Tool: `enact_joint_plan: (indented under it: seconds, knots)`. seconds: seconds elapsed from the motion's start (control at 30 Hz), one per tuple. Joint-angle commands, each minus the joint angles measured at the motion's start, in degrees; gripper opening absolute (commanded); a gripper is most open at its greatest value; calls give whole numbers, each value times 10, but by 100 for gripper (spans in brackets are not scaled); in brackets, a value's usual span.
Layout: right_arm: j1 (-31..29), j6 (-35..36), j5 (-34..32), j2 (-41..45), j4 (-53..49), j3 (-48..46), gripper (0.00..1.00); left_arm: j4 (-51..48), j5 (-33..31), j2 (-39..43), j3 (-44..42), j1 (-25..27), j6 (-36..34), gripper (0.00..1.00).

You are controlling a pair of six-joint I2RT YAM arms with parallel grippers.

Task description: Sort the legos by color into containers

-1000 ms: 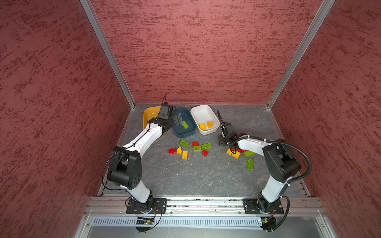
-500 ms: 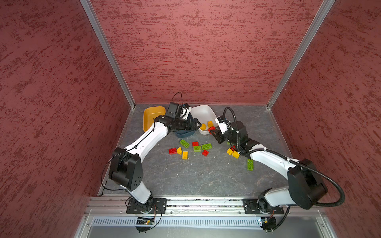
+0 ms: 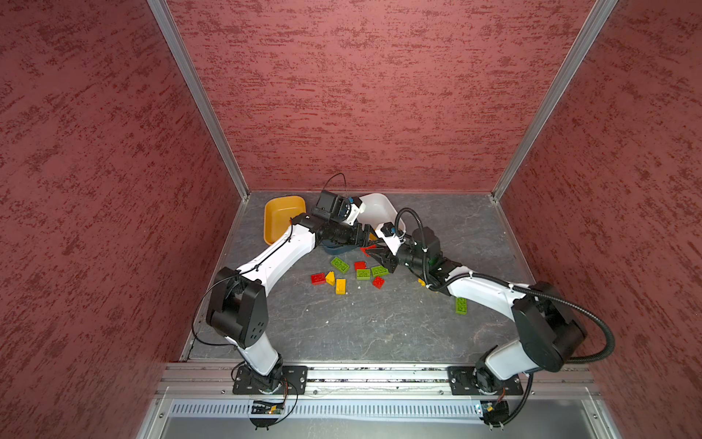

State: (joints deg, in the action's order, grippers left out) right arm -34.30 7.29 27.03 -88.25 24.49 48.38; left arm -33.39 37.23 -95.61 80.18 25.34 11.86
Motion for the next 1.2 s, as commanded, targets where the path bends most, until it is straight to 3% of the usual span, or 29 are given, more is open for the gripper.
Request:
enact_joint_plan:
  seconds: [0.0,0.33,0.47,0.7,0.9,0.93,0.97,1.17]
  knots:
    - [-4,16,14,-3,57,23,19,-35,26,0,-4,-3,-29,67]
    - [-9,33,-22,-11,71,29,18,-127,45,-5,17,-9,-103,44]
    - [-10,32,-27,-10,83,24,18,-118,68,-5,16,-24,-99,28]
    - [-10,33,-25,-17,83,23,23,-85,64,8,14,-48,-75,19]
    - [-10,15,-9,-24,67,26,56,-66,-3,24,12,-75,-56,17]
    - [-10,10,-7,-24,65,24,72,-57,-20,27,8,-84,-47,17]
    - [-10,7,-8,-22,62,19,98,-48,-40,30,3,-94,-36,17]
    - [-10,-26,-82,6,85,-26,99,-11,-209,41,-16,-148,31,17]
